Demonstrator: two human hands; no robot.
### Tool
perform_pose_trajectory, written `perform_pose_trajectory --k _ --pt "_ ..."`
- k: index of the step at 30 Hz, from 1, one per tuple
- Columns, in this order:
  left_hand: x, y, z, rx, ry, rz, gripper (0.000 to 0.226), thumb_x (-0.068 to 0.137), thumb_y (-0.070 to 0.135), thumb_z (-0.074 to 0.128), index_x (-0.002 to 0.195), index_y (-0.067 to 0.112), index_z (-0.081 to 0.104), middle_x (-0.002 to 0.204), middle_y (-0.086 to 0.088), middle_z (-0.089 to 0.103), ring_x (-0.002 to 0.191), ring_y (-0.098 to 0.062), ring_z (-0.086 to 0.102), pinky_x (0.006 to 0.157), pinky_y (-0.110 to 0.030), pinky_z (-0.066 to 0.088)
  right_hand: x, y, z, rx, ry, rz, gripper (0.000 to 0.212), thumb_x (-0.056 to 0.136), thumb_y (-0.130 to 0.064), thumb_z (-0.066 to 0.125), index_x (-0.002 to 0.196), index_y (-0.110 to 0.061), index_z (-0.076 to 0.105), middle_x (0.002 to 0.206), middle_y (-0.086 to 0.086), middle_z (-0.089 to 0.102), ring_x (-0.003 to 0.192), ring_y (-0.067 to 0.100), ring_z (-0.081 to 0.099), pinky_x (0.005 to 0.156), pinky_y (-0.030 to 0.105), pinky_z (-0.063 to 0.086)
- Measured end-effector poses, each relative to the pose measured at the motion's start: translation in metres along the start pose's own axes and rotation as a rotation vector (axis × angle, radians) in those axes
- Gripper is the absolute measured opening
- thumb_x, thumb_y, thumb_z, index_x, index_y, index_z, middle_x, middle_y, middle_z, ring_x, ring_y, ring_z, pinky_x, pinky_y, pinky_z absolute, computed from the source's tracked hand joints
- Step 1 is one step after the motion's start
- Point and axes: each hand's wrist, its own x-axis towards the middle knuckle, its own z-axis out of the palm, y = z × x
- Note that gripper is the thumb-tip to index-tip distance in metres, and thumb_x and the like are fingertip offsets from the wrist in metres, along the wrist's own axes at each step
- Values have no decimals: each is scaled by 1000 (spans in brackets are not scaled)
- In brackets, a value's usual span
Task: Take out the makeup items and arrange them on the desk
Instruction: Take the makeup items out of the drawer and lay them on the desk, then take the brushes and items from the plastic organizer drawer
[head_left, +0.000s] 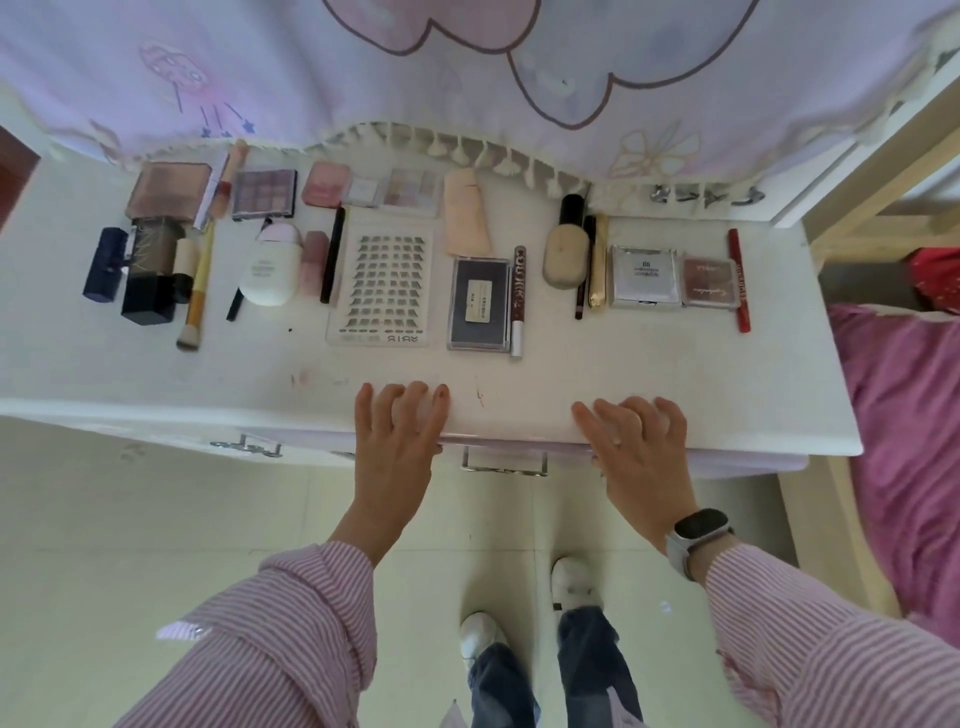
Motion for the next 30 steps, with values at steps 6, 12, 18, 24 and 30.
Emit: perform_pose_trajectory --k 6,12,18,24,30 --pt "1 10 -18 -82 -162 -90 76 59 17 85 125 8 49 122 -17 50 113 -39 47 99 -61 35 3 -11 -12 99 -93 88 66 58 -3 74 120 -8 49 113 12 49 99 34 46 91 54 38" --pt "-19 5 -86 -250 -169 -496 48 92 33 50 137 19 39 144 0 36 135 -15 28 115 -42 12 62 -50 -72 476 -387 -88 38 87 -13 52 125 -10 51 124 6 55 117 27 47 95 36 38" --pt "-102 -39 -212 -206 97 -875 39 91 23 53 129 11 50 130 -5 53 119 -22 48 99 -28 33 126 -157 -160 689 -382 -479 32 96 -26 36 125 -23 49 125 -6 54 115 14 46 96 25 35" --pt "-258 -47 -350 35 318 -1246 38 93 27 49 128 14 51 130 -4 54 119 -20 48 98 -32 37 104 -315 -275 845 -437 -935 28 96 -23 40 115 -15 59 117 1 63 109 19 56 90 29 43" --pt "-457 32 -446 231 518 -1636 34 91 24 54 122 13 57 124 -5 58 113 -22 53 94 -32 41 -28 -465 -388 828 -460 -1404 29 96 -25 39 115 -15 59 116 2 63 104 19 58 86 29 46"
